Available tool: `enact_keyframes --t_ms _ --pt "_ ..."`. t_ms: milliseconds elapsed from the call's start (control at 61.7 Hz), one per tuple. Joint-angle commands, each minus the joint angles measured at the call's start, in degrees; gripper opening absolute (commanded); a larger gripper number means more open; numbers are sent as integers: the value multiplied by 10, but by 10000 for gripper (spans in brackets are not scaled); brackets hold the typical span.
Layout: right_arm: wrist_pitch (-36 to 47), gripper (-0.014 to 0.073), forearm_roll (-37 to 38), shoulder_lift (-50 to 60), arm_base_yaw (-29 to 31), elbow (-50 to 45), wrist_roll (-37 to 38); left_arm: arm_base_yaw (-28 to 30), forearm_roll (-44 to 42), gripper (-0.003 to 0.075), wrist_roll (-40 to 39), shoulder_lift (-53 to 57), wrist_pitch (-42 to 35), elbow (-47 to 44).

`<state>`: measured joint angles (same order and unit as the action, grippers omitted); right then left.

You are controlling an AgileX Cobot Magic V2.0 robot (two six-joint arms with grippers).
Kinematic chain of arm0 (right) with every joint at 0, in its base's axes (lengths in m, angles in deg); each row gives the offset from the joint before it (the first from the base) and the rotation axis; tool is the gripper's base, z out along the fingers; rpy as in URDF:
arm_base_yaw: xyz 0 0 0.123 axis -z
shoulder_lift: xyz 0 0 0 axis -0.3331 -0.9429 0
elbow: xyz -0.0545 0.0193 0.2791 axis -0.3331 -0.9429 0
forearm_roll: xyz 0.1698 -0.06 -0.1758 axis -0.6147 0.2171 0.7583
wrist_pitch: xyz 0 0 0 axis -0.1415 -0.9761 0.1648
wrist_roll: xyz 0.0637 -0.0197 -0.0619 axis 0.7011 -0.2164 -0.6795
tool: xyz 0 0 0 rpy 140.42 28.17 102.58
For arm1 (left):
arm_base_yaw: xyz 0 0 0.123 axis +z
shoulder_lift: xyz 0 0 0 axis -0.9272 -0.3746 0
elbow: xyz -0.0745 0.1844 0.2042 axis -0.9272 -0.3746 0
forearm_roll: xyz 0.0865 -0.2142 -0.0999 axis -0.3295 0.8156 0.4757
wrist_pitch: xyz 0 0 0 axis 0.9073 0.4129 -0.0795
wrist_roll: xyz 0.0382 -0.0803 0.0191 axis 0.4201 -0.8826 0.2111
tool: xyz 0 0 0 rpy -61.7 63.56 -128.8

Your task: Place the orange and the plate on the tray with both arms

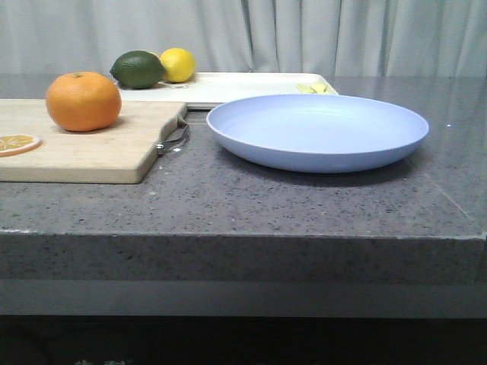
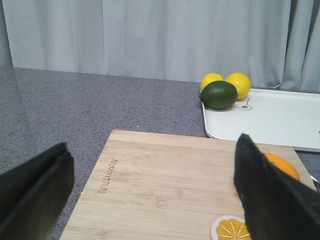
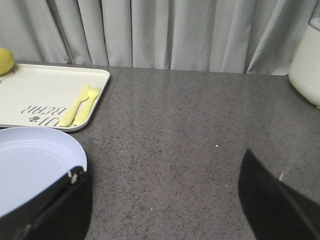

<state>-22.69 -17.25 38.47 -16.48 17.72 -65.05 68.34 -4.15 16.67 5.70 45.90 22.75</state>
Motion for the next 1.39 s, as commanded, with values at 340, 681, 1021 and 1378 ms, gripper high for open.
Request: enact_keyframes --t_ms 340,681,1021,1378 --pt "58 641 0 -3 3 23 -5 -9 25 606 -5 -38 -63 26" --pt "72 641 0 -3 3 23 -5 -93 34 606 -5 -293 172 259" --pt "72 641 0 -3 3 23 -5 -185 36 602 -4 -541 413 552" --pt "72 641 0 -3 3 23 -5 -195 2 602 1 -661 490 661"
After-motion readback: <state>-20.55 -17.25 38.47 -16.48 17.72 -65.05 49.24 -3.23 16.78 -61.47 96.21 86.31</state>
